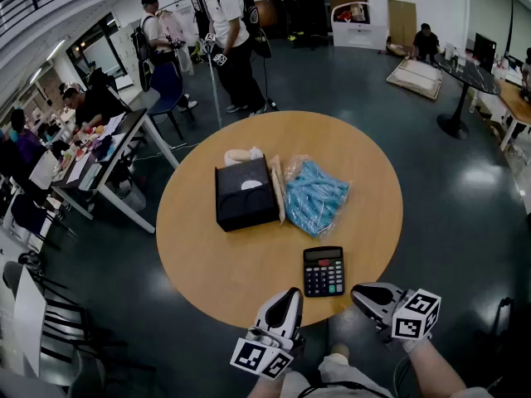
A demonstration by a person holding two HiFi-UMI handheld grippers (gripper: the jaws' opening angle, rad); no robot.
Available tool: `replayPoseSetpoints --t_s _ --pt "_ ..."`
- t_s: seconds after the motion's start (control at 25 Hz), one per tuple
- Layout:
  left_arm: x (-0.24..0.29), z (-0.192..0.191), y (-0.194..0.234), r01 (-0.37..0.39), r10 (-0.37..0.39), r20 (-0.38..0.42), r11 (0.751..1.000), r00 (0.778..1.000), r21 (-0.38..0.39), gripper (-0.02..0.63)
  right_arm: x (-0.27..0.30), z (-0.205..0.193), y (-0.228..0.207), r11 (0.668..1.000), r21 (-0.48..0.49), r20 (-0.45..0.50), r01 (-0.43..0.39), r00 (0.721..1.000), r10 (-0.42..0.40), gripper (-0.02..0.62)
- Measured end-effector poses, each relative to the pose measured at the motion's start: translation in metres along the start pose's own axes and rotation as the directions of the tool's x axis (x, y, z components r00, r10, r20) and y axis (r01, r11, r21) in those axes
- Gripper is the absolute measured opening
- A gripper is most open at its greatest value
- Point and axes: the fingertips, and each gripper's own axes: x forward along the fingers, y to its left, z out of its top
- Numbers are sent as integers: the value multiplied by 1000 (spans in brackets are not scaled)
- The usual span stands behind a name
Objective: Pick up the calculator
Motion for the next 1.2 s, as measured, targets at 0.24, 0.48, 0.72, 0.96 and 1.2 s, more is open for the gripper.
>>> replayPoseSetpoints --t_s 0.24,0.48,0.72,0.96,1.2 --pt "10 -25 18 -96 97 -14 995 995 5 9 35 -8 -84 999 29 -130 18 991 -14 153" --pt "28 -31 68 -131 132 -10 990 991 58 9 82 0 -143 988 152 -239 -15 970 51 176" --pt "52 -32 112 -134 130 34 980 991 147 8 121 -9 -167 959 274 -411 -67 894 179 183" --pt "58 -37 143 -188 179 65 967 982 171 9 135 -48 -165 966 222 -662 -136 706 252 183" --pt "66 -28 155 -189 173 99 963 980 191 9 137 -49 -154 931 291 -682 -222 634 364 179"
